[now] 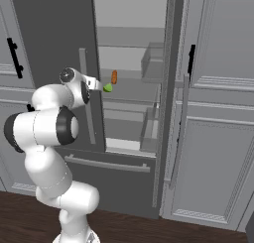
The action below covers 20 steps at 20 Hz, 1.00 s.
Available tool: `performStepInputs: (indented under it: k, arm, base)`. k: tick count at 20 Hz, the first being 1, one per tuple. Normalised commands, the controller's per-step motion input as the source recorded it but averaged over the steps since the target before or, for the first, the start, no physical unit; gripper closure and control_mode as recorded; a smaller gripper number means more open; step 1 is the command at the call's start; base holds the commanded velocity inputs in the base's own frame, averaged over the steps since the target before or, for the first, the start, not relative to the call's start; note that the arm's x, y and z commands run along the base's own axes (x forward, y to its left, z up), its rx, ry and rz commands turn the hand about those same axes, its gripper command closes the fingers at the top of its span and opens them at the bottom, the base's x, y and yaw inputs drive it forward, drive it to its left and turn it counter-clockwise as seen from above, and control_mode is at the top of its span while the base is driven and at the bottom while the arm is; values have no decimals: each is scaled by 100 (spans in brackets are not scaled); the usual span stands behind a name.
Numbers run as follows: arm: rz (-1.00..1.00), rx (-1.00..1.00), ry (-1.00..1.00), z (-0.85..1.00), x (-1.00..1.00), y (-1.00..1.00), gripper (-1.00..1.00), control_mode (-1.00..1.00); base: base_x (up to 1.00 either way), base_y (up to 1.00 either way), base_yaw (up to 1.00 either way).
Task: Grab a lemon wedge from the fridge and one ice cube from the ice bowl, and put them in the glass of lemonade.
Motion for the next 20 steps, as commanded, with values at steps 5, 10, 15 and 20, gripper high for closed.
performStepInputs:
  k: [5,10,15,20]
  arm:
    - [0,0,0,0,15,6,100,-100]
    - [0,0,-1,2,-1,29,100,-100]
    - [5,0,0,30,-22,87,100,-100]
    - [11,0,3,30,-51,93,100,-100]
  base:
    - [0,0,0]
    - [0,0,0]
    - [0,0,0]
    - [0,0,0]
